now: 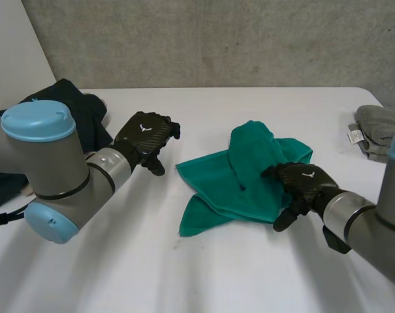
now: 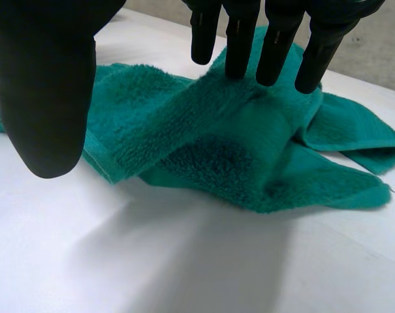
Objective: Fold the laundry.
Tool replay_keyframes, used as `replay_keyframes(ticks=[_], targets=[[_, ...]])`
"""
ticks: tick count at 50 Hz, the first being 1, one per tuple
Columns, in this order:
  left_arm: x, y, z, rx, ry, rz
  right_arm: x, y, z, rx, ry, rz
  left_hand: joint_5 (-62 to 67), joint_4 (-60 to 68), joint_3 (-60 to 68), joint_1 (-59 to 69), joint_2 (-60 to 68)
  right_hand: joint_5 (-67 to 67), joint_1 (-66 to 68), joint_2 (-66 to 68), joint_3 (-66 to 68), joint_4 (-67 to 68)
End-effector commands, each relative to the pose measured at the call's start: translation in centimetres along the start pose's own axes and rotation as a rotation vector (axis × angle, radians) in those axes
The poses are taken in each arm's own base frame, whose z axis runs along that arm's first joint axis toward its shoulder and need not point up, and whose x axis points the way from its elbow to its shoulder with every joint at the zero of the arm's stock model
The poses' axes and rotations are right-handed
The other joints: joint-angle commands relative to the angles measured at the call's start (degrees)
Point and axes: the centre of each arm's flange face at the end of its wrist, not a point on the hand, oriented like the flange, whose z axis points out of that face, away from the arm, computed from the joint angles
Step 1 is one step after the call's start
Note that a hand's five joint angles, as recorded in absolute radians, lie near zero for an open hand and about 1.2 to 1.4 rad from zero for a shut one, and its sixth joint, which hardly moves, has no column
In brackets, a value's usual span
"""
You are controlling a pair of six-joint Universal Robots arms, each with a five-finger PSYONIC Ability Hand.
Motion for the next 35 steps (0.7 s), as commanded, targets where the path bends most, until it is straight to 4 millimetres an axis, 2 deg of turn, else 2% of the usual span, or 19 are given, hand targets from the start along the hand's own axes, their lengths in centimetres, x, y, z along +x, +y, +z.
replay_keyframes(ticks=[1, 5, 9, 12, 13, 16, 17, 20, 26, 32, 34, 35], targets=[[0.2, 0.4, -0.2, -0.015, 0.006, -0.004, -1.5, 1.9, 2.8, 0.02, -0.004, -0.066, 1.9, 1.5, 0.2, 0.6, 1.1, 15.9, 17.2, 17.8, 16.6, 16.5], [0.4, 0.5, -0.2, -0.019, 0.01, -0.006, -1.2, 0.8, 4.2, 0.084, 0.072, -0.101, 0.2, -0.2, -1.4, -1.1, -0.6, 59.5, 60.8, 61.4, 60.2, 60.2], [0.9, 0.8, -0.1, -0.025, 0.024, -0.007, -1.4, -0.8, 4.3, 0.141, 0.078, -0.112, -1.3, -1.7, -3.0, -2.6, -2.1, 59.6, 60.9, 61.5, 60.3, 60.3], [1.2, 1.0, 0.1, -0.03, 0.03, -0.006, -1.8, -2.1, 3.8, 0.178, 0.07, -0.125, -7.0, -7.4, -8.7, -8.3, -7.8, 59.6, 60.9, 61.5, 60.3, 60.3], [1.2, 1.0, 0.1, -0.026, 0.031, -0.005, -2.2, -4.1, 2.8, 0.238, 0.063, -0.153, -9.4, -9.8, -11.0, -10.7, -10.2, 59.6, 60.9, 61.5, 60.3, 60.3], [1.2, 1.4, 0.4, -0.028, 0.031, -0.006, -3.1, -6.7, 0.8, 0.309, 0.045, -0.213, -11.2, -11.7, -12.9, -12.5, -12.0, 59.6, 60.9, 61.5, 60.3, 60.3], [1.2, 1.5, 0.6, -0.029, 0.033, -0.006, -3.7, -7.8, -0.5, 0.335, 0.029, -0.252, -11.2, -11.7, -12.9, -12.5, -12.0, 59.6, 60.9, 61.5, 60.3, 60.3], [1.1, 1.9, 1.5, -0.017, 0.027, -0.003, -4.5, -9.0, -2.2, 0.352, -0.005, -0.307, -11.6, -12.0, -13.2, -12.9, -12.4, 59.6, 60.9, 61.5, 60.3, 60.3], [1.8, 4.2, 2.8, -0.059, 0.047, -0.014, -6.2, -11.1, -4.7, 0.42, -0.048, -0.34, -12.7, -13.2, -14.4, -14.0, -13.6, 59.6, 60.9, 61.5, 60.3, 60.3], [2.8, 5.0, 3.5, -0.066, 0.068, -0.024, -7.3, -11.0, -6.0, 0.389, -0.088, -0.343, -11.2, -11.7, -12.9, -12.5, -12.1, 59.6, 60.9, 61.5, 60.3, 60.3], [3.0, 5.0, 3.8, -0.058, 0.069, -0.034, -7.5, -11.0, -6.4, 0.383, -0.098, -0.344, -0.5, -1.0, -2.2, -1.8, -1.3, 59.6, 60.9, 61.5, 60.3, 60.3], [3.0, 4.9, 3.9, -0.056, 0.068, -0.042, -7.7, -11.0, -6.8, 0.38, -0.107, -0.343, 9.0, 8.6, 7.4, 7.7, 8.2, 59.6, 60.9, 61.5, 60.3, 60.3]])
